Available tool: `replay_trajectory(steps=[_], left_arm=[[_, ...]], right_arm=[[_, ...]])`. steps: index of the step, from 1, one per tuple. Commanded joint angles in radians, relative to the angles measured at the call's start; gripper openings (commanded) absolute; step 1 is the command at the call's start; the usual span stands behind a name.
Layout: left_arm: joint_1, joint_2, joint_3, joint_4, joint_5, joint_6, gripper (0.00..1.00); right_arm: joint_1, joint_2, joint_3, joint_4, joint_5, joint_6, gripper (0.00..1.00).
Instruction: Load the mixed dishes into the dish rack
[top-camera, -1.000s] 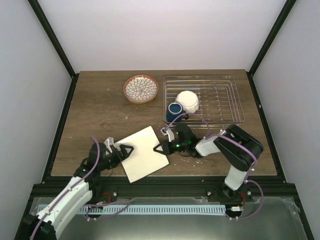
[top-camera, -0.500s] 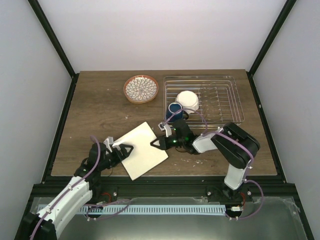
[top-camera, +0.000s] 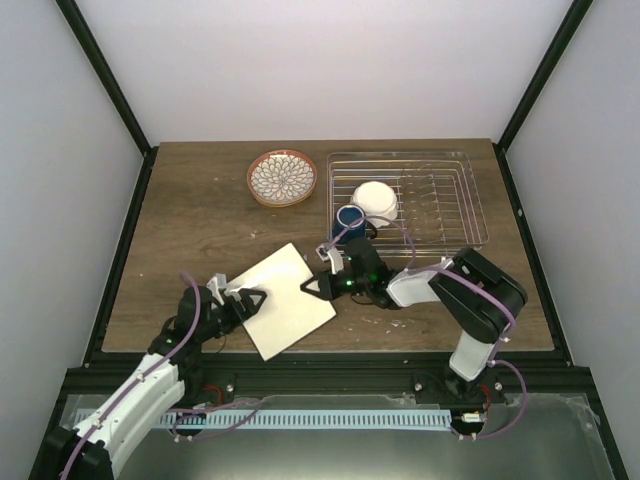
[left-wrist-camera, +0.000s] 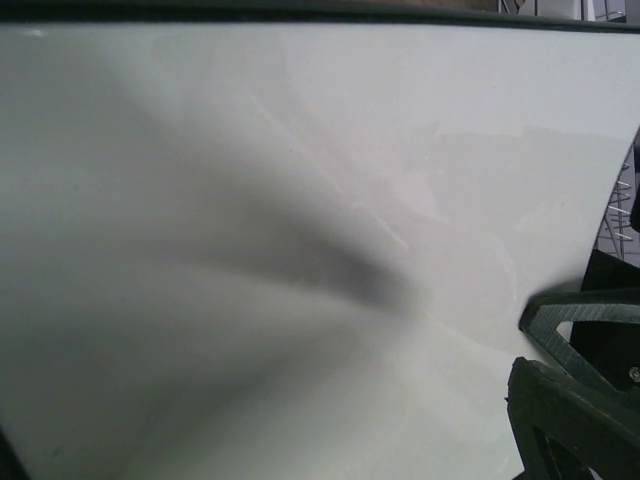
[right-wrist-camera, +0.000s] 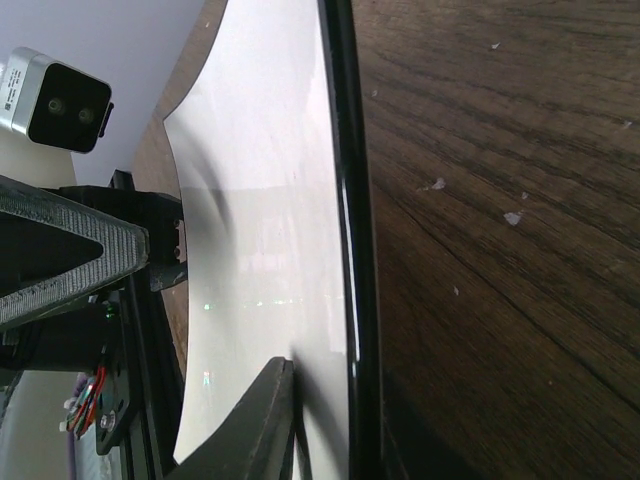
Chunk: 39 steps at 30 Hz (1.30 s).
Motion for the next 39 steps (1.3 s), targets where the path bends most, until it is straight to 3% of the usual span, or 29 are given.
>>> replay_trajectory(steps=[1,13,25,39], left_arm=[[-0.025,0.004,-0.077,-0.017,0.067,-0.033,1.00],[-0.025,0.074,-0.055,0.013,0.056,-0.018,1.00],[-0.025,0.204,-0.023,0.093,0.071,0.005,1.00],[-0.025,0.199,0.040,0.065,0.018,0.047,1.00]], right_arm=[[0.106,-0.074,0.023,-0.056,-0.024,-0.065,0.01],[0.022,-0.325,-0.010,-0.246,0.136,-0.145,0.01],[-0.038,-0.455,0.030,-0.446,0.275,-0.238,0.01],[-0.097,-0.591,0.138,-0.543,0.348,-0.360,0.01]])
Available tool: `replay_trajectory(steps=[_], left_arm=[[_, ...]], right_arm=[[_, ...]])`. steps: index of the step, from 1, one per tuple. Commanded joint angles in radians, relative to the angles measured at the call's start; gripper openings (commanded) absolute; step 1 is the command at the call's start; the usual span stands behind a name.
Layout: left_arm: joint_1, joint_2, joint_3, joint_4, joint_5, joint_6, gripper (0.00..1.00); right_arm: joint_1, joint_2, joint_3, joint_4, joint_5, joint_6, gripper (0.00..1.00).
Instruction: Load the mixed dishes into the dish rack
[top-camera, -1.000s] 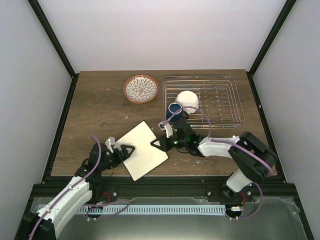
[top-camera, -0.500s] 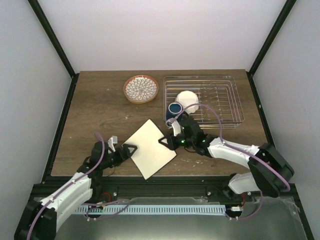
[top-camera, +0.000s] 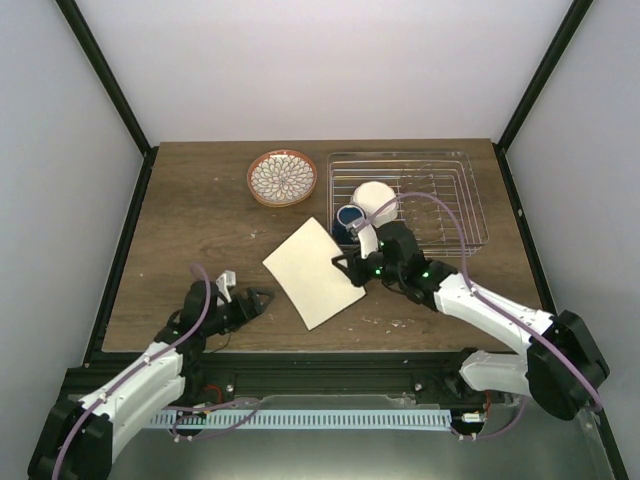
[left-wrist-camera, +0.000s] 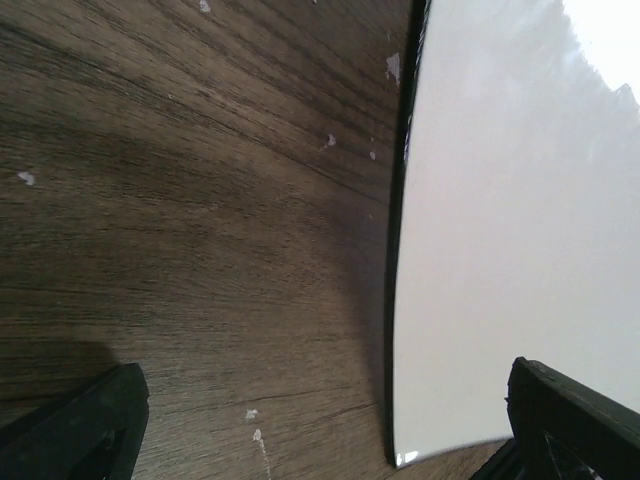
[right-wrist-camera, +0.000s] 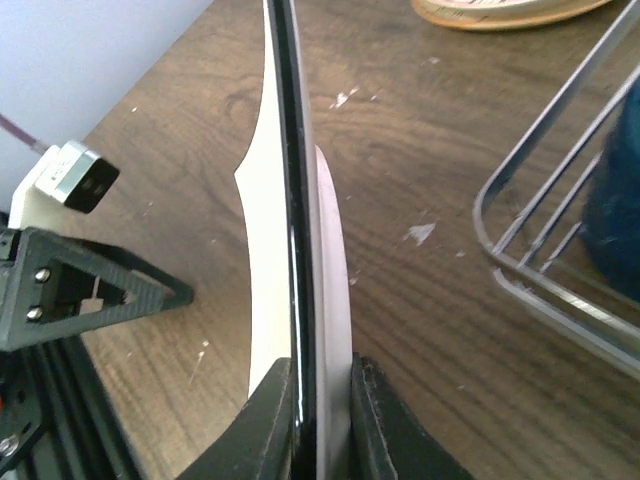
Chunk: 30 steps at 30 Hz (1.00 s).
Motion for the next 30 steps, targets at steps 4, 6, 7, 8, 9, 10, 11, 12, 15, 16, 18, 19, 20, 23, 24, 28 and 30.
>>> replay_trajectory(steps=[4,6,7,8,9,10,11,12,15,16,18,19,20,23,24,28,30], left_arm=[[-0.002,0.081,0.014,-0.013,-0.009,0.027,1.00],[-0.002,0.110,0.016,0.006,0.003,0.026,1.00],[-0.002,0.122,0.016,0.013,0.007,0.026,1.00],[-0.002,0.132,0.018,0.019,0.010,0.027,1.00],[-0.002,0.140,0.018,0.023,0.012,0.029,1.00],[-0.002,0.145,0.018,0.029,0.013,0.029,1.00],[-0.001,0.146,0.017,0.033,0.014,0.029,1.00],[-0.002,0.146,0.016,0.036,0.014,0.029,1.00],[-0.002,0.145,0.023,0.029,0.012,0.037,1.00],[-0.002,0.145,0.026,0.024,0.011,0.039,1.00],[-0.002,0.145,0.027,0.017,0.008,0.043,1.00],[-0.002,0.145,0.026,0.016,0.007,0.042,1.00],[-0.002,0.145,0.027,0.016,0.005,0.043,1.00],[-0.002,0.145,0.026,0.009,-0.003,0.046,1.00],[-0.002,0.146,0.029,0.005,-0.005,0.048,1.00],[-0.002,0.153,0.039,-0.003,-0.008,0.056,1.00],[-0.002,0.157,0.041,-0.003,-0.009,0.057,1.00]], right_arm=[[-0.032,-0.054,0.155,0.010,0.084,-0.097,0.01],[-0.035,-0.067,0.176,-0.005,0.099,-0.106,0.01],[-0.038,-0.075,0.182,-0.010,0.104,-0.109,0.01],[-0.042,-0.081,0.187,-0.014,0.106,-0.110,0.01],[-0.048,-0.087,0.189,-0.018,0.106,-0.111,0.01],[-0.052,-0.092,0.190,-0.022,0.104,-0.111,0.01],[-0.057,-0.093,0.188,-0.026,0.103,-0.111,0.01],[-0.060,-0.093,0.187,-0.031,0.102,-0.111,0.01],[-0.062,-0.097,0.179,-0.041,0.103,-0.111,0.01],[-0.062,-0.100,0.176,-0.043,0.106,-0.111,0.01],[-0.063,-0.111,0.174,-0.046,0.112,-0.112,0.01],[-0.063,-0.117,0.176,-0.050,0.115,-0.113,0.01],[-0.063,-0.121,0.179,-0.055,0.118,-0.115,0.01],[-0.063,-0.141,0.189,-0.063,0.127,-0.126,0.01],[-0.063,-0.146,0.192,-0.066,0.134,-0.130,0.01],[-0.063,-0.169,0.211,-0.091,0.165,-0.148,0.01],[-0.065,-0.180,0.224,-0.101,0.185,-0.158,0.01]])
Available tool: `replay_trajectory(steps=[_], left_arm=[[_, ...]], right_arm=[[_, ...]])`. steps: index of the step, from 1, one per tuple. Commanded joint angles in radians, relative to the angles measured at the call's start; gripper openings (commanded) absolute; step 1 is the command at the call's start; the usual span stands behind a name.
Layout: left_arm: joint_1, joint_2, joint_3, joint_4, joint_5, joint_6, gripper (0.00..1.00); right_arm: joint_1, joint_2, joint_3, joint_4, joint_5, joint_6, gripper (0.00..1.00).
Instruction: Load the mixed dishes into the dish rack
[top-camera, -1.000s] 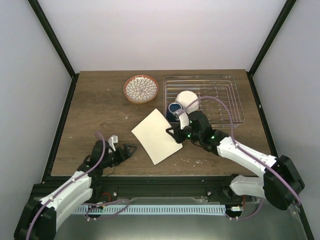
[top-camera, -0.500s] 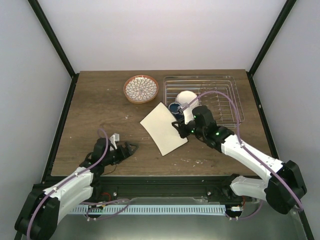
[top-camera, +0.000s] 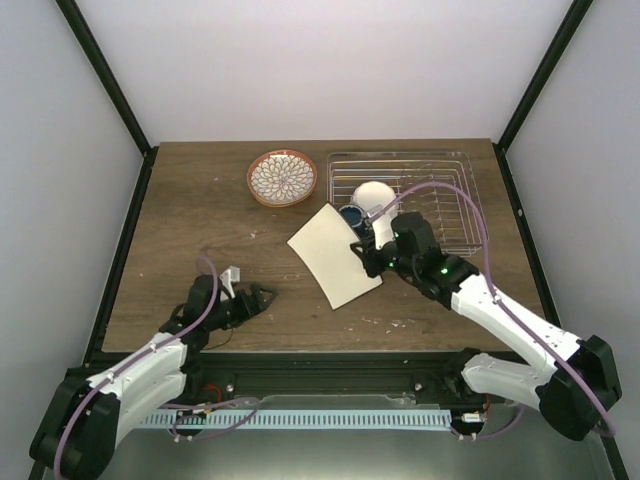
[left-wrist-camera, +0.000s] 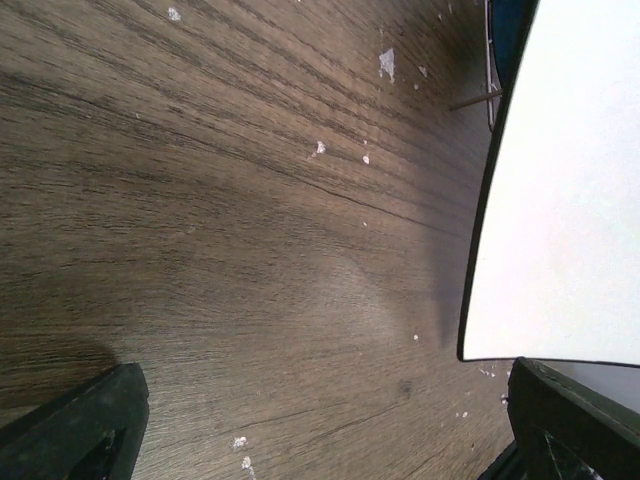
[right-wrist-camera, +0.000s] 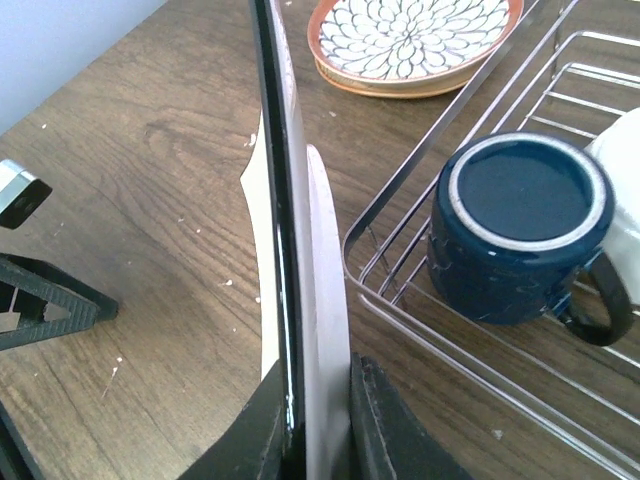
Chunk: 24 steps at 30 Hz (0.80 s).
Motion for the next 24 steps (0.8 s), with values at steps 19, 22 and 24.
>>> replay_trajectory(steps=[19,22,24], left_arm=[[-0.001,0.059,-0.005,-0.043,-0.021,0.020,1.00],[-0.001,0.065,-0.005,-0.040,-0.021,0.020,1.00],[-0.001,0.069,-0.006,-0.037,-0.020,0.020,1.00]], right_arm=[[-0.072,-0.178,0.191,0.146,0.280,-0.044,0.01],[-0.082,-0.192,0.176,0.166,0.295,-0.035,0.01],[-0.087,-0.205,0.164,0.178,0.314,-0.033,0.01]])
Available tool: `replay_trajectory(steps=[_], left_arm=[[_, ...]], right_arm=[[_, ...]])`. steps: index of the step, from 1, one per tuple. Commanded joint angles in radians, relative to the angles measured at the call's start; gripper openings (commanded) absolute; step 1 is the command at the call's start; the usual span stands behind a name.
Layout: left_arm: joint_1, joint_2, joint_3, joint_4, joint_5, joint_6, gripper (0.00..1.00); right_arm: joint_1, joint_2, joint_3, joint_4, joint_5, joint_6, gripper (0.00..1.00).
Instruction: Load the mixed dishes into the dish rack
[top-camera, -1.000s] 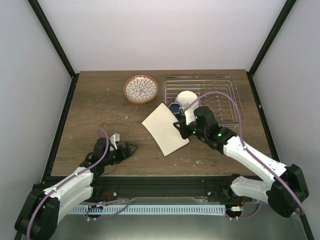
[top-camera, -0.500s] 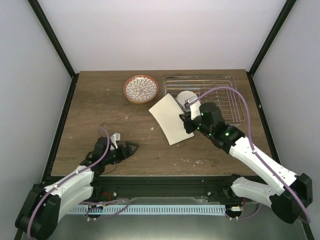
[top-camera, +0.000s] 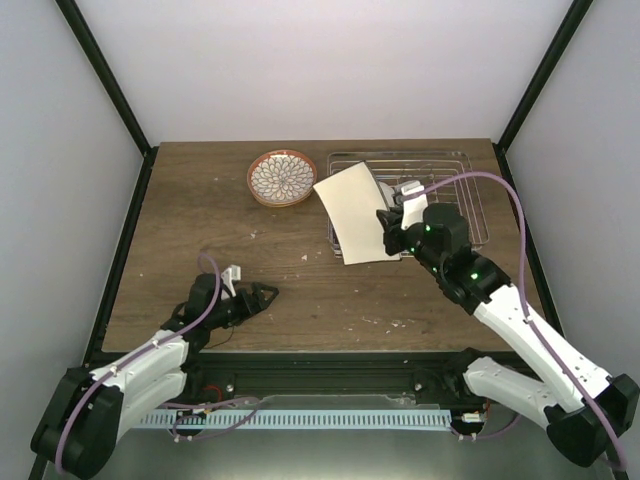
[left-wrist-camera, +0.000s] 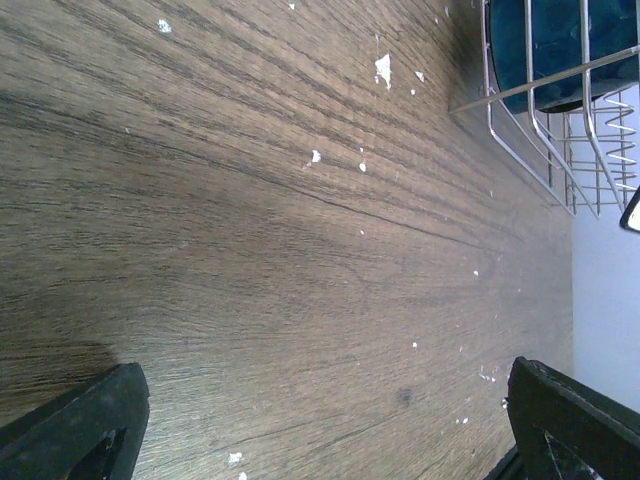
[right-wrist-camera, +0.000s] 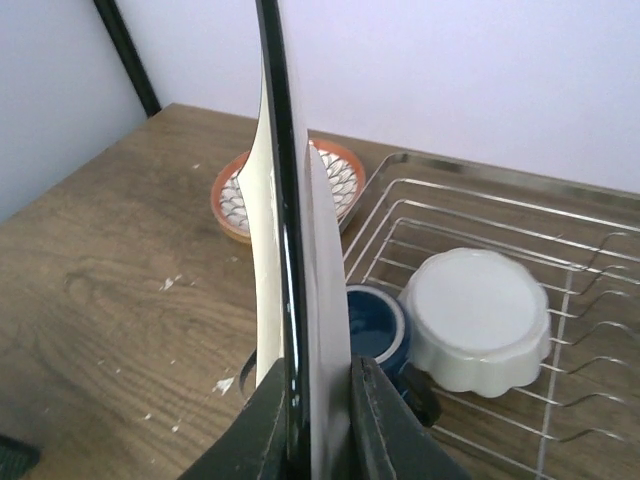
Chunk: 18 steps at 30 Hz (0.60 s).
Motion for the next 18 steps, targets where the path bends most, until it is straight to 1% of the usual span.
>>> replay_trajectory(steps=[1,5,11,18], left_arm=[[-0.001,0.027,-0.014,-0.072,-0.021,0.013,1.00],[-0.001,0.034,-0.015,-0.065,-0.020,0.016,1.00],[0.000,0.046,-0.008,-0.057,-0.014,0.023,1.00],[-0.001,0.060,-0.001,-0.050,-0.015,0.026,1.00]], right_arm=[[-0.033,-0.065,0.059,0.208,0.126,0.003,0.01],[-0.061,-0.077,0.048,0.227,0.154,-0.028,0.01],[-0.181,-0.047,0.077,0.242,0.049,-0.076,0.01],[-0.332,0.042,0.151,0.242,-0.059,-0.122,0.01]])
